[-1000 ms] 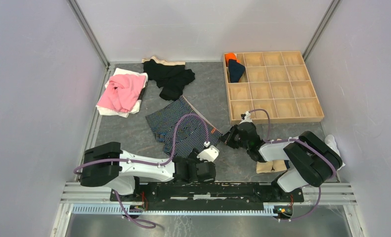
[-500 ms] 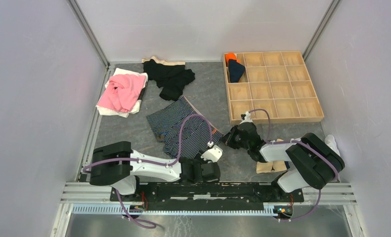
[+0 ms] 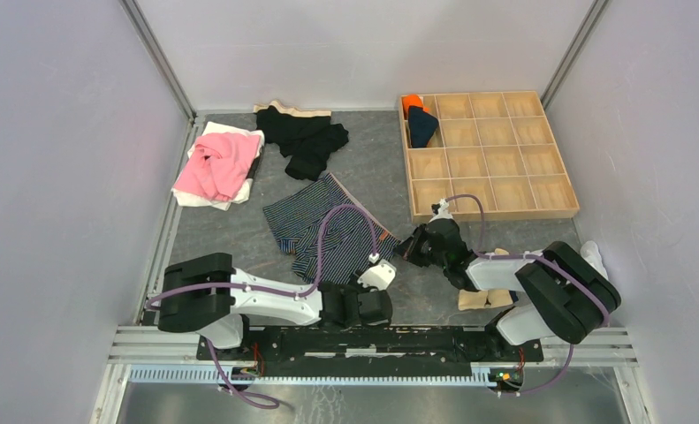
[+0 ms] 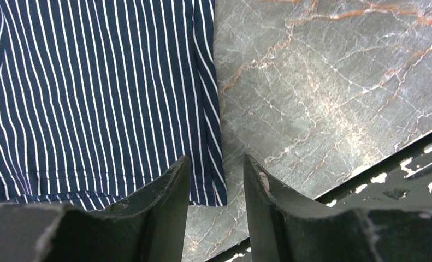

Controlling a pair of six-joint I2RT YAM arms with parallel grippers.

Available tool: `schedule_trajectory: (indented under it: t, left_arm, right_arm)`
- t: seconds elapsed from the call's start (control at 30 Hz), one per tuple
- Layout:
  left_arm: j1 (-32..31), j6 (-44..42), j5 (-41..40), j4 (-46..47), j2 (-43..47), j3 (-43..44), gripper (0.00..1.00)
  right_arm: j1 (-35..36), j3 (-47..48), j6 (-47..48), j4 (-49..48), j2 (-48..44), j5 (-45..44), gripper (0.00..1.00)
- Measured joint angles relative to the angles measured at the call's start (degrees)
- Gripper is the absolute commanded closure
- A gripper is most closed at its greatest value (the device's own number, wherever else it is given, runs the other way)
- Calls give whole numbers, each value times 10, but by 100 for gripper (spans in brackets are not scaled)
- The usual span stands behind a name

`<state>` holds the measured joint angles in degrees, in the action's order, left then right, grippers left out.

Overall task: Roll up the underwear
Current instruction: Fold the underwear at the center of the board.

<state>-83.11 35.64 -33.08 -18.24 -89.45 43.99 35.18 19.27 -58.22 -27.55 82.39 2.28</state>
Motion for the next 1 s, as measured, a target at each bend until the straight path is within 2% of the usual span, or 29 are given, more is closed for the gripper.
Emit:
schedule_trajectory:
  t: [0.37,0.67,1.0]
  left_arm:
    - [0,11,33,6,26,-24,60]
    - [2,15,47,17,25,-26,71]
    - [4,16,51,21,5,-10,95]
  right_arm:
    - [0,0,2,12,-9,-8,97]
    - [0,0,5,20,-15,-9,97]
    - [0,0,13,32,-29,-22,97]
